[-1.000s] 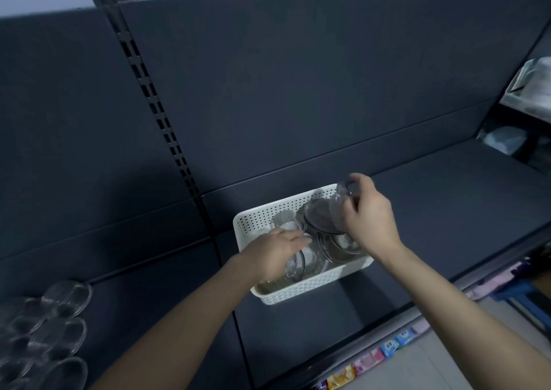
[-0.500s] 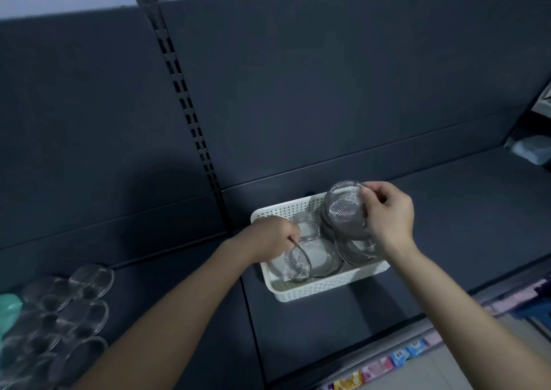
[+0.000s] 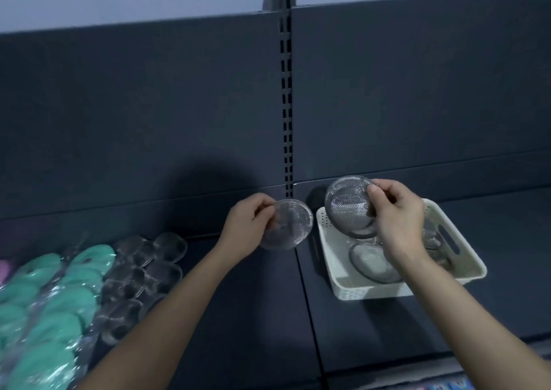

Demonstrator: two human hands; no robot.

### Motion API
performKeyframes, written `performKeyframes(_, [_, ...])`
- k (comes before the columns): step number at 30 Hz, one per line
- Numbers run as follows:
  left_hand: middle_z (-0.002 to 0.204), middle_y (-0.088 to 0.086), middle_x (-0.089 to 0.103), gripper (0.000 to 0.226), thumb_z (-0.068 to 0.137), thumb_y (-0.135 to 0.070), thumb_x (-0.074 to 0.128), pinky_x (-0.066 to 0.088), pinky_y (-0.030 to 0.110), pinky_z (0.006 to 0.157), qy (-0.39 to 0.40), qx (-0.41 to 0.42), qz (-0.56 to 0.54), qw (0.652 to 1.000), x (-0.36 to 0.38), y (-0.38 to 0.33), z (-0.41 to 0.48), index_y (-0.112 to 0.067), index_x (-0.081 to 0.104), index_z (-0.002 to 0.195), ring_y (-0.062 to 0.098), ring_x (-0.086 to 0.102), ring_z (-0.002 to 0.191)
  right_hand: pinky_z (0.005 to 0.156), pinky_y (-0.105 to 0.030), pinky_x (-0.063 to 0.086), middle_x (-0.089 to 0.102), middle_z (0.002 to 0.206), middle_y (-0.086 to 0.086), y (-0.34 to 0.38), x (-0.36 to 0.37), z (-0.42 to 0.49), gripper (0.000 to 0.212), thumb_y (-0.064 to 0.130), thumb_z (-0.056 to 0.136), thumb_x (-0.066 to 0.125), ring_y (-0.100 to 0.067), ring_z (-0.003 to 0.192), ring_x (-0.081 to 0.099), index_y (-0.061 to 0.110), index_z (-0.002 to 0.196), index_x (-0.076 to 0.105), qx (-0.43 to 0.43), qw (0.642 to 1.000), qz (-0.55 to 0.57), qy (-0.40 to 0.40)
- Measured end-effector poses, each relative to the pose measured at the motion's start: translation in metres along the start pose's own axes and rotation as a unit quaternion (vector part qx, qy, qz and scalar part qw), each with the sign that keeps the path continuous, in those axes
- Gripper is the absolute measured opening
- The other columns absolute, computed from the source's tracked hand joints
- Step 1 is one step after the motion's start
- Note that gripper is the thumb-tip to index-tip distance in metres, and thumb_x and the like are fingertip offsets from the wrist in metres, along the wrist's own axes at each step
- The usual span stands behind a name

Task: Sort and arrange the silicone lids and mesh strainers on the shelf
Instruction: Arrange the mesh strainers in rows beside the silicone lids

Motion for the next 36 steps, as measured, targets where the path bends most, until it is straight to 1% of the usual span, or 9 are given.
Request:
performKeyframes(4, [0.071, 0.007, 0.062, 0.027, 0.094, 0.003, 0.043, 0.046, 0.017, 0.053, -0.078, -0.088, -0.028, 0.993, -0.038, 0.027, -0.010, -0.011, 0.061, 0.078, 0.009, 0.059, 0.056, 0.057, -0.015, 0.045, 0.061, 0.067, 0.002, 0.000, 0.031, -0.019, 0.016, 0.005, 0.090, 0.058, -0.001, 0.055, 0.052, 0.015, 0.080, 0.067, 0.039, 0.998, 0.033, 0.031])
performKeyframes(7, [0.073, 0.012, 0.057, 0.027, 0.091, 0.010, 0.040, 0.047, 0.019, 0.047, -0.131, -0.164, -0.058, 0.976, -0.061, 0.054, -0.011, -0.004, 0.057, 0.077, 0.018, 0.055, 0.058, 0.068, -0.034, 0.048, 0.065, 0.074, -0.005, -0.007, 0.058, -0.034, 0.021, 0.003, 0.090, 0.056, -0.018, 0.069, 0.057, 0.015, 0.078, 0.067, 0.100, 0.991, 0.070, 0.059])
performKeyframes(10, [0.071, 0.014, 0.054, 0.027, 0.088, 0.014, 0.036, 0.047, 0.021, 0.044, -0.153, -0.218, -0.062, 0.962, -0.076, 0.078, -0.009, -0.002, 0.055, 0.077, 0.022, 0.053, 0.055, 0.074, -0.036, 0.050, 0.068, 0.078, -0.005, -0.020, 0.086, -0.048, 0.022, 0.001, 0.090, 0.056, -0.019, 0.074, 0.060, 0.014, 0.078, 0.069, 0.149, 0.984, 0.061, 0.077])
performKeyframes(16, [0.072, 0.012, 0.059, 0.025, 0.087, 0.011, 0.040, 0.052, 0.032, 0.060, -0.120, -0.264, -0.032, 0.957, -0.085, 0.103, -0.004, -0.005, 0.057, 0.079, 0.021, 0.057, 0.060, 0.060, -0.028, 0.047, 0.064, 0.072, -0.009, -0.056, 0.123, -0.063, 0.023, -0.007, 0.091, 0.047, -0.020, 0.066, 0.056, 0.004, 0.081, 0.065, 0.288, 0.951, 0.062, 0.092])
performKeyframes(22, [0.101, 0.015, 0.064, 0.016, 0.088, 0.001, 0.048, 0.042, 0.033, 0.082, -0.050, -0.177, 0.217, 0.959, -0.085, 0.113, 0.007, -0.006, 0.062, 0.091, 0.030, 0.058, 0.099, 0.049, -0.021, 0.045, 0.061, 0.070, -0.006, -0.089, 0.138, -0.067, 0.010, -0.003, 0.090, 0.056, -0.015, 0.058, 0.054, 0.005, 0.089, 0.062, 0.358, 0.931, 0.024, 0.061])
performKeyframes(25, [0.128, 0.022, 0.051, 0.039, 0.091, -0.003, 0.045, 0.034, 0.031, 0.097, -0.011, -0.139, 0.295, 0.945, -0.082, 0.116, 0.010, -0.001, 0.051, 0.129, 0.035, 0.049, 0.119, 0.051, -0.025, 0.051, 0.065, 0.084, -0.006, -0.100, 0.140, -0.063, 0.022, 0.003, 0.091, 0.056, -0.018, 0.063, 0.059, 0.013, 0.110, 0.058, 0.326, 0.939, -0.042, 0.103])
performKeyframes(27, [0.135, 0.019, 0.045, 0.048, 0.091, -0.012, 0.052, 0.030, 0.027, 0.103, 0.027, -0.112, 0.318, 0.941, -0.080, 0.116, 0.007, -0.003, 0.043, 0.137, 0.031, 0.045, 0.124, 0.079, -0.035, 0.054, 0.066, 0.107, -0.006, -0.099, 0.139, -0.062, 0.030, 0.014, 0.092, 0.055, -0.023, 0.088, 0.064, 0.014, 0.122, 0.057, 0.254, 0.940, -0.151, 0.171])
performKeyframes(30, [0.140, 0.011, 0.040, 0.066, 0.084, -0.030, 0.065, 0.029, 0.025, 0.106, 0.107, -0.078, 0.338, 0.932, -0.077, 0.118, 0.000, -0.010, 0.039, 0.141, 0.023, 0.041, 0.129, 0.107, -0.028, 0.033, 0.049, 0.135, -0.010, -0.094, 0.136, -0.066, 0.057, 0.029, 0.089, 0.062, -0.024, 0.127, 0.046, 0.013, 0.140, 0.044, 0.148, 0.895, -0.301, 0.293])
performKeyframes(36, [0.149, 0.003, 0.030, 0.080, 0.078, -0.038, 0.070, 0.032, 0.029, 0.107, 0.158, -0.065, 0.397, 0.902, -0.071, 0.125, -0.005, -0.016, 0.031, 0.145, 0.022, 0.033, 0.135, 0.107, -0.040, 0.034, 0.038, 0.142, -0.007, -0.099, 0.146, -0.075, 0.080, 0.045, 0.080, 0.068, -0.028, 0.131, 0.032, 0.015, 0.143, 0.032, 0.029, 0.798, -0.483, 0.358])
Point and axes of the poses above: each hand's wrist, its own z-axis towards the middle knuckle, its own x-axis out of the palm, y = z × x, the point moved 1 cm from there along z, towards the middle knuckle
